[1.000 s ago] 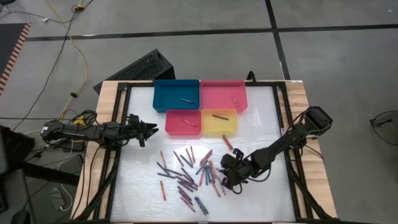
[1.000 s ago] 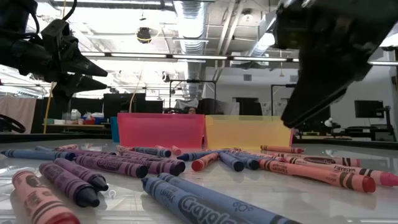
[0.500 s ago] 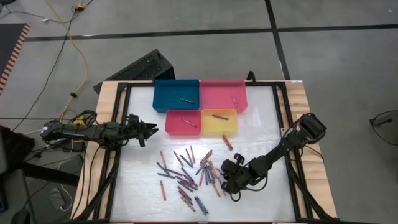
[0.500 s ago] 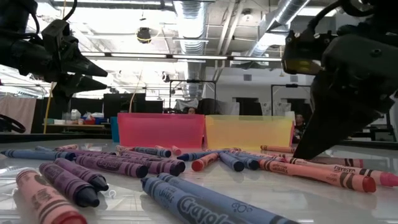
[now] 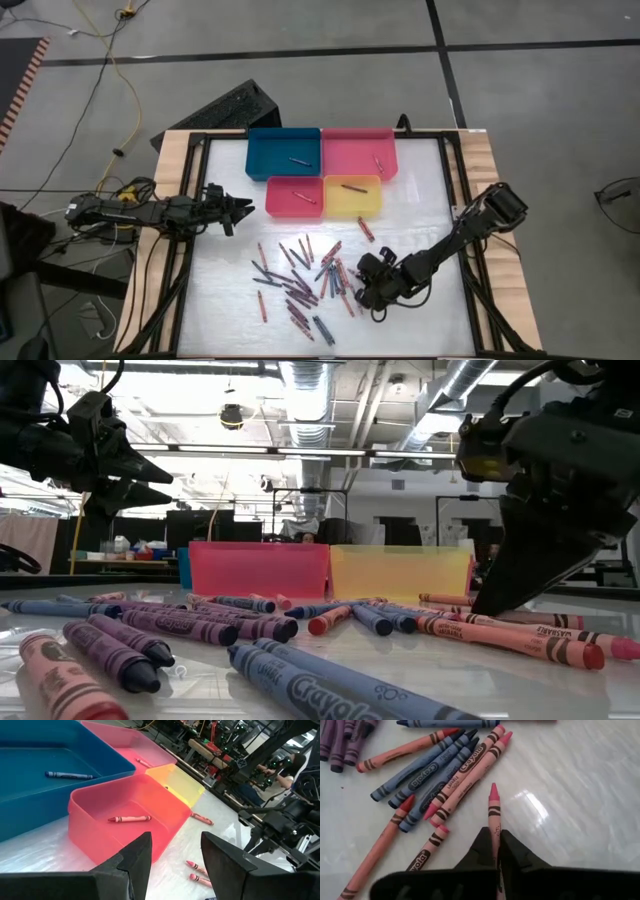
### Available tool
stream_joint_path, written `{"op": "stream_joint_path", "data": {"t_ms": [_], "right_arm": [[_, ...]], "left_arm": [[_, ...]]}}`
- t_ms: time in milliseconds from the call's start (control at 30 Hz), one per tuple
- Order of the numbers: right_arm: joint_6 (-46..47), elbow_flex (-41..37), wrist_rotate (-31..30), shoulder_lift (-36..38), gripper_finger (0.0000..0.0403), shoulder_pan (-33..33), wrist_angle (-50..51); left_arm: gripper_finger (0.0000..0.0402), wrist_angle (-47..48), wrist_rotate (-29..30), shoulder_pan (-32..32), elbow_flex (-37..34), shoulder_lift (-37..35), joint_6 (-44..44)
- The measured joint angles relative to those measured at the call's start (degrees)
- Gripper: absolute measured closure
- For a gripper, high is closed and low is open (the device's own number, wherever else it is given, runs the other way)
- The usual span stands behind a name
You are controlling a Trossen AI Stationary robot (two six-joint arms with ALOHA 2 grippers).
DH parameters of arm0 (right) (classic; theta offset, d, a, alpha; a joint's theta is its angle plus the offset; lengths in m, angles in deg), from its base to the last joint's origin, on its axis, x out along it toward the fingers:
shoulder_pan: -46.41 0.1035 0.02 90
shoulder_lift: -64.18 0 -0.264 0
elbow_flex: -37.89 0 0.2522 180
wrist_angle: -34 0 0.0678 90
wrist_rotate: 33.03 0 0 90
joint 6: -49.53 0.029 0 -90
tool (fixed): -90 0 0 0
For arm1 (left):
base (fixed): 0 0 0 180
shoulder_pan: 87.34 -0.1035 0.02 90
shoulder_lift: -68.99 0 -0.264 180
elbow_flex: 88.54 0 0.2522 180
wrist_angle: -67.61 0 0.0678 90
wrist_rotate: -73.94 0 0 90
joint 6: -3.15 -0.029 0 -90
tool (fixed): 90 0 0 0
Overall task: Sort crayons
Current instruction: Put the pink crayon into the pink bin
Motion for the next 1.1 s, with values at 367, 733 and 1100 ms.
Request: {"op": "stream_joint_path", "data": {"t_ms": [367,733,1100], "right_arm": [[-5.57,5.94,0.87,0.79,0.04,-2.8,8.06],[-20.57,9.59,-0.56,11.32,0.0401,-10.88,17.71],[-35.34,9.8,-8.34,22.89,0.0401,-29.3,15.56]], "left_arm": [[0.0242,0.0,0.05,0.01,0.0,0.0,-0.01],[0.0242,0.0,0.11,-0.01,0.0,0.0,-0.88],[0.0242,-0.03,1.31,-0.01,0.0,0.02,-1.96]]}}
